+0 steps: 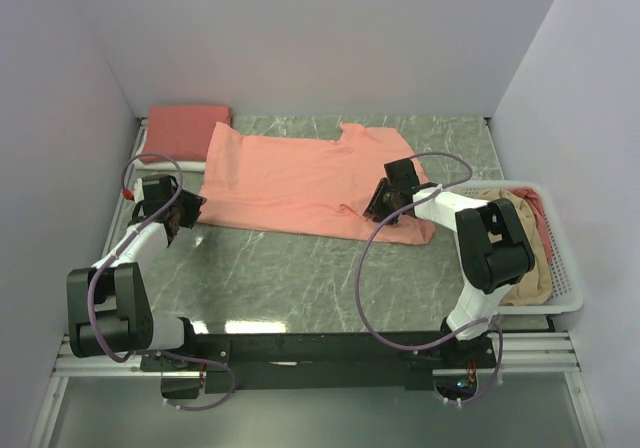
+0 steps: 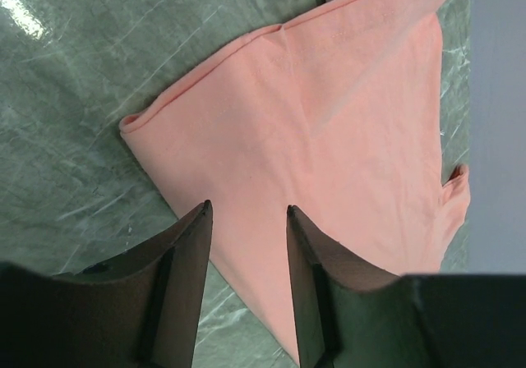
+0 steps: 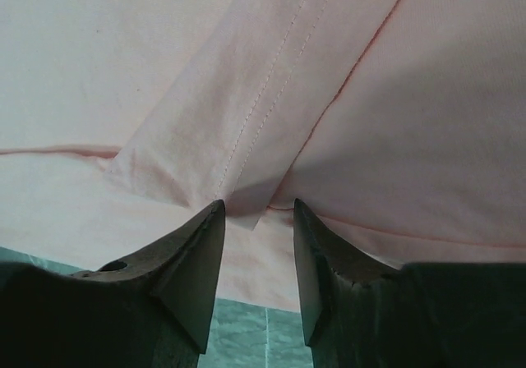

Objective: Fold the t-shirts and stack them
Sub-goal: Fold the tshirt

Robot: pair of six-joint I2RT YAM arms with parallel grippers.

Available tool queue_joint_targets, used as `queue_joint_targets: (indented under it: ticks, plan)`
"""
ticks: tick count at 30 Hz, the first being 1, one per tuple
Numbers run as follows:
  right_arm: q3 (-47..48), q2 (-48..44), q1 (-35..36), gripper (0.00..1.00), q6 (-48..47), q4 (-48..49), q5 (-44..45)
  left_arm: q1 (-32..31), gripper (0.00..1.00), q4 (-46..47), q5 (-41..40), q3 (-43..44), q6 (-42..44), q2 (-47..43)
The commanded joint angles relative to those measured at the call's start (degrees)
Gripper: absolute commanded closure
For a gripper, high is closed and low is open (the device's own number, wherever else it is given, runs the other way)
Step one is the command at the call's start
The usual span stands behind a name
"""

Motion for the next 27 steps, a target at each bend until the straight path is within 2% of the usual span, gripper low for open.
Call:
queue_joint_targets:
  ticks: [1, 4, 8, 10, 12, 13, 17, 25, 27]
  plan:
    - [1.58, 0.80, 0.61, 0.58, 1.38, 2.04, 0.75, -0.26, 0.54, 2.60, 0.30, -0.09, 0.27, -0.42]
    - [2.37, 1.42, 0.70, 0.64, 1.73, 1.78, 1.10, -0.26, 0.54, 2.61, 0.48, -0.09, 0.27, -0.33]
    - [4.30, 2.21, 0.79, 0.81, 1.64, 0.38, 1.19, -0.17, 0.54, 2.61, 0.66, 0.08, 0.45, -0.15]
    - [5.80, 2.56, 0.79, 0.84, 1.38, -0.42, 1.36, -0.26, 0.55, 2.61, 0.74, 0.00, 0.54, -0.15]
    - [6.42, 2.56, 1.05, 0.82, 1.12, -1.13, 1.19, -0.26, 0.54, 2.52, 0.92, 0.26, 0.71, 0.02]
    - [6.33, 2.04, 1.22, 0.76, 1.03, -1.39, 1.45, -0.17, 0.54, 2.61, 1.01, 0.35, 0.80, -0.06]
    - [4.58, 0.72, 1.93, 0.68, 1.20, -0.43, 1.80, -0.17, 0.54, 2.34, 0.48, 0.17, 0.54, -0.06]
    - [3.87, 2.48, 2.89, 0.68, 1.55, -0.16, 2.24, -0.26, 0.55, 2.52, 0.74, 0.09, 0.54, 0.29]
    - [3.35, 2.30, 2.98, 0.73, 1.73, 0.02, 2.77, -0.26, 0.55, 2.69, 0.92, 0.17, 0.54, 0.29]
